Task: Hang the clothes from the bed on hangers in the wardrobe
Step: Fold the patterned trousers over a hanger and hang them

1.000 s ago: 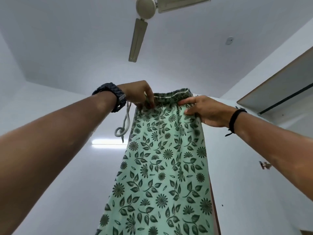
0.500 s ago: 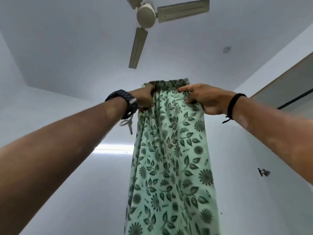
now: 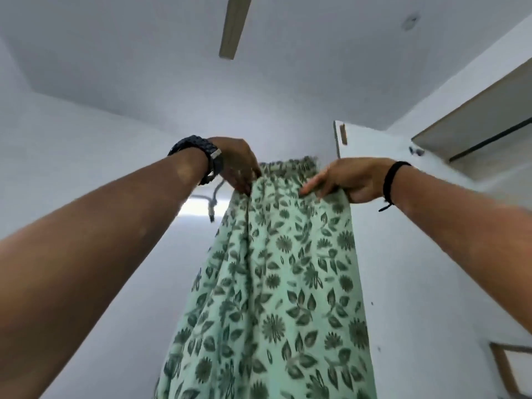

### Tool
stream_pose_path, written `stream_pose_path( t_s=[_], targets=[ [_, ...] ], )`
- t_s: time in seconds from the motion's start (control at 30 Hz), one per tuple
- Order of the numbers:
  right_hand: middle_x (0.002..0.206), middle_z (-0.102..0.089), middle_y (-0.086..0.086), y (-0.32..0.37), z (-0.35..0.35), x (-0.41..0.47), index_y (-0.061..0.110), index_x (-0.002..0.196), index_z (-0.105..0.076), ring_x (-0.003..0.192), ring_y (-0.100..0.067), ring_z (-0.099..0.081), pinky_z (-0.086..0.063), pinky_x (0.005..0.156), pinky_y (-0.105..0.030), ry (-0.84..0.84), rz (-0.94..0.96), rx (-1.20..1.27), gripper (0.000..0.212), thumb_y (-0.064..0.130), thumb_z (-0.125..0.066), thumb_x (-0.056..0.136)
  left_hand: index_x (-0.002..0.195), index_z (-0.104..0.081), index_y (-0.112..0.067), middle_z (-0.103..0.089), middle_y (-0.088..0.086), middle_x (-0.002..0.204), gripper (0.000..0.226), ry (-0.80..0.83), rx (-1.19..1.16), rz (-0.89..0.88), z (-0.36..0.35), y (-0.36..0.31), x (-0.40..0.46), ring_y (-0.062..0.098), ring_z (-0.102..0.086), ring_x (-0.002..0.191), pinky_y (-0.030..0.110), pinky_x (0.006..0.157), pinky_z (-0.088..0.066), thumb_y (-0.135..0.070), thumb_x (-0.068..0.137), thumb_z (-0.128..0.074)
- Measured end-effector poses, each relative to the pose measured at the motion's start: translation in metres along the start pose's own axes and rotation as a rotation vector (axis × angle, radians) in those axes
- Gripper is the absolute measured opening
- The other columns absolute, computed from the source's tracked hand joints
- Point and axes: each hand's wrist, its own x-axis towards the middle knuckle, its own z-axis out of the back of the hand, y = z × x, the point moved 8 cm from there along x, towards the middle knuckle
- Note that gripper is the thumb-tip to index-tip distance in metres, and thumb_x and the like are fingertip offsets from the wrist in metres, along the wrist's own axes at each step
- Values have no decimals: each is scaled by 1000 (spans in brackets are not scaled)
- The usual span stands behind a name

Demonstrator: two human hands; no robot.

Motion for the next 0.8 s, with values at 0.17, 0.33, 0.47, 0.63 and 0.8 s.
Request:
stream_pose_path(
  t_s=[0.17,0.33,0.47,0.63,0.8],
  targets=[
    [140,-47,-19,-107,-50,37,-4,120,-60,116,-32,-55,-50,94,-43,10,-227,-290,35,-14,-39,94,100,-65,-15,-68,3,86,21,211,521,99,-92,74,27,11,-62,63,18,54,-50,-8,81,-73],
    [126,-43,-20,-41,-13,70,-8,131,-48,100,-32,-54,-49,87,-36,-519,192,-285,37,-2,-41,95,129,-47,-1,-42,19,126,37,-436,266,-217,-47,45,59,32,-52,103,35,85,-52,0,92,-47],
    [142,-39,-12,15,2,62,5,137,-48,106,-20,-54,-53,87,-29,-617,438,-171,49,-8,-40,90,139,-42,-7,-40,15,131,48,-636,-15,-329,11,29,38,25,-50,107,22,78,-52,2,93,-50],
    [134,-54,-7,-2,-37,19,8,120,-63,82,-7,-59,-56,68,-20,-538,484,-27,39,-11,-47,91,132,-49,-5,-56,9,114,37,-493,-255,-270,-3,62,-13,11,-59,77,23,69,-53,2,95,-47],
    [113,-66,3,-84,-125,-52,20,90,-71,101,-5,-58,-51,95,-28,-318,319,146,34,-9,-54,87,120,-58,-4,-62,5,96,32,-296,-433,-76,-92,140,-113,20,-65,80,42,83,-55,7,92,-47]
  ],
)
